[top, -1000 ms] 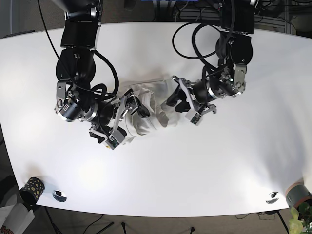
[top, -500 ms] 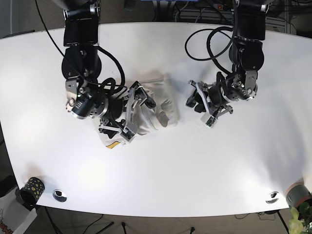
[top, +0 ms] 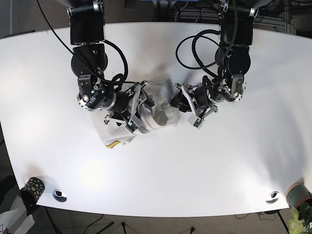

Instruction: Fold the T-shirt properly

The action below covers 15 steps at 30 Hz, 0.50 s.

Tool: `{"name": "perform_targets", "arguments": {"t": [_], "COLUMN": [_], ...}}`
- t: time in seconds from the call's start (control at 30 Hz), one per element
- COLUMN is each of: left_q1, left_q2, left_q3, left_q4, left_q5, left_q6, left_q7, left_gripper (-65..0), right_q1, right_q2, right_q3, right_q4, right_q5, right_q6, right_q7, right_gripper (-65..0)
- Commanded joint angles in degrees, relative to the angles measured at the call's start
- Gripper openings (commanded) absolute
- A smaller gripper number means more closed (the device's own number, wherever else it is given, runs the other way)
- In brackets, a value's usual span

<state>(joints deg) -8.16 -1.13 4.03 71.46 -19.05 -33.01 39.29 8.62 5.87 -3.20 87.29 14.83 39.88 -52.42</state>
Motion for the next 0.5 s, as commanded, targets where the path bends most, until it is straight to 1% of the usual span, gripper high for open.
{"name": "perform_targets", "arguments": {"t": [0.0,0.07,0.13,0.23,0.47], "left_q1": [-0.85,-0.85,-0.76,-0.76,-0.76], "left_q2": [0.64,0.91,0.91,0.91,0.99], "left_q3": [0.06,0.06,0.06,0.67,2.52], "left_q4": [-0.56,-0.91,-0.91,-1.00,-1.00], "left_q5": [0.02,0.02,0.02,0.10,-0.07], "left_q6": [-0.26,-0.26,-0.26,-0.26,-0.26], "left_q7": [0.23,-0.74,-1.97,-2.76,-2.85], "left_gripper": [-45.6,-45.6,-45.6,-45.6,-45.6], "right_q1": [1.27,1.18,0.83,0.04,-2.25], "right_q2": [-0.02,-0.02,-0.11,-0.20,-0.20], "right_q3": [0.34,0.26,0.26,-0.01,-3.96], "right_q4": [0.58,0.76,1.46,4.27,12.27], "right_q5": [0.86,0.95,0.95,1.04,1.04], "right_q6": [0.12,0.12,0.12,0.12,0.12], "right_q7": [1.65,1.65,1.65,1.48,0.60], "right_gripper": [-49.5,-58.8,-61.8,-61.7,-62.0]}}
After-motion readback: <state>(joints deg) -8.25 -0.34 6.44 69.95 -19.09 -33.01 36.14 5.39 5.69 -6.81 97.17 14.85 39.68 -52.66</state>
